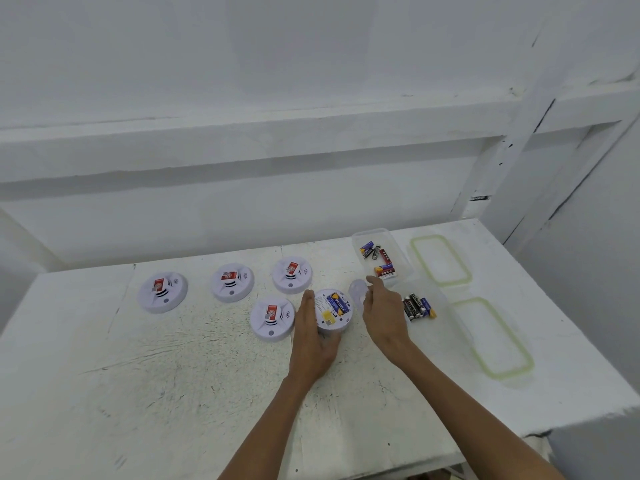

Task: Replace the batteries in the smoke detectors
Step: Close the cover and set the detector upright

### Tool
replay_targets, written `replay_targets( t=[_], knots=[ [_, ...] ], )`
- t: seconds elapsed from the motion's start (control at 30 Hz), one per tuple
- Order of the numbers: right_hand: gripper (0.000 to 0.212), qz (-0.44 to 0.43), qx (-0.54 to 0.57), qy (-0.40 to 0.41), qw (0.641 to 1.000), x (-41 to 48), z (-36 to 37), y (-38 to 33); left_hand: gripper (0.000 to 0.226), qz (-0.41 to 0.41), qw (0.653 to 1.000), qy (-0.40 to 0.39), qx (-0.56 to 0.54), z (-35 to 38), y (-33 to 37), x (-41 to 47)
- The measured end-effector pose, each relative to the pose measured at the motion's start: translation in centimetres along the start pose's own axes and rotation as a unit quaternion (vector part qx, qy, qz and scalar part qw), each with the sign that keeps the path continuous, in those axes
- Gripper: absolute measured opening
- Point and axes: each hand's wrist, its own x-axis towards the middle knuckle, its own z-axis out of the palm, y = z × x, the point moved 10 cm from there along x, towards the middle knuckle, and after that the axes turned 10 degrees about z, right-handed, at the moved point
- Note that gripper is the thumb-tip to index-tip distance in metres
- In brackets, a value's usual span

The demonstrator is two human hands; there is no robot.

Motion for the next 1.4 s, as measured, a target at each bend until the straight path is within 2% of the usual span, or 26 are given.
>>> replay_targets(
  t=[0.13, 0.43, 0.6, 0.73, 0.83, 0.97, 1.13, 1.27, 1.4],
  knots=[
    [0.032, -0.015, 0.029, 0.029, 0.999, 0.2, -0.4, -0.4, 0.086, 0.003, 1.0, 0.004, 0.02, 0.0, 0.2, 0.0],
    [0.019, -0.12, 0.009, 0.028, 0.992, -0.9, 0.5, -2.6, 0.105, 0.035, 0.999, 0.004, 0.022, -0.4, 0.9, 0.3],
    [0.019, -0.132, 0.007, -0.012, 0.991, -1.7, 1.9, -2.8, 0.084, 0.035, 0.999, -0.012, 0.019, 0.1, 1.0, 0.4],
    [0.025, -0.152, -0.016, -0.087, 0.984, -2.1, 4.1, -2.1, 0.08, 0.02, 0.999, -0.037, 0.016, 0.7, -0.1, -0.2],
    [0.028, -0.151, -0.031, -0.099, 0.983, -2.0, 4.3, -1.6, 0.078, 0.005, 0.999, -0.045, -0.007, 0.5, -0.3, 0.0],
    [0.044, -0.141, -0.048, -0.077, 0.986, -1.8, 3.6, -1.5, 0.072, 0.012, 0.998, -0.055, -0.03, 0.5, 0.1, 0.1],
    [0.045, -0.124, -0.046, -0.013, 0.991, -1.5, 2.6, -1.1, 0.103, 0.006, 0.998, -0.067, 0.006, 1.0, -0.3, -0.1],
    [0.05, -0.12, -0.068, -0.018, 0.99, -1.5, 2.8, -1.3, 0.099, 0.018, 0.998, -0.061, 0.012, 0.7, 0.5, 0.0],
    [0.059, -0.102, -0.082, -0.038, 0.991, -1.2, 2.8, -0.8, 0.1, 0.028, 0.995, -0.09, 0.027, 1.6, 0.4, 0.4]
  ],
)
